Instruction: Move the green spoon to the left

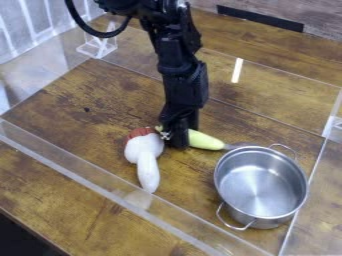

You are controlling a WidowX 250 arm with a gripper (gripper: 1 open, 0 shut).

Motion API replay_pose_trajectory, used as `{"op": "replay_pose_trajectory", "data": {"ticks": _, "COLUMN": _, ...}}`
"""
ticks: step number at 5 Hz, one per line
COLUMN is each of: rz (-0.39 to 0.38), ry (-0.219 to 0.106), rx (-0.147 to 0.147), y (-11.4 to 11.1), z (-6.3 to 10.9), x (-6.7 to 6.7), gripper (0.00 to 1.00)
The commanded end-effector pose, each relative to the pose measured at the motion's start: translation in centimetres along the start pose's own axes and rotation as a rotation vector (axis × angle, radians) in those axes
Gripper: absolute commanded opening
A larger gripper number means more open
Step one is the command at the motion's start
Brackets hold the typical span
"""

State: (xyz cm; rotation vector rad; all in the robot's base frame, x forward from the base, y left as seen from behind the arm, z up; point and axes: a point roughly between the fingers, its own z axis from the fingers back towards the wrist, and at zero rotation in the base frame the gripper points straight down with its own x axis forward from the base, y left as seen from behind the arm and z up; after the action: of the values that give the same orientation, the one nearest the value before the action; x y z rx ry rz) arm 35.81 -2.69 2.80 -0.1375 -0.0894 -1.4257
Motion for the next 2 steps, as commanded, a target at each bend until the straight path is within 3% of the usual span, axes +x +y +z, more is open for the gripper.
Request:
{"op": "replay_pose_trajectory", "data": {"ticks": 1, "rz": -0.023, "ry": -0.008, "rx": 0.084, "y": -0.34, "z": 3.37, "x": 0.85, "gripper": 0.0}}
{"op": "replay_pose_trajectory", "data": {"ticks": 2, "rz": -0.008, "ry": 0.004, "rx": 0.096, "y": -0.11, "z": 3.77, "x": 1.28, "gripper": 0.0}}
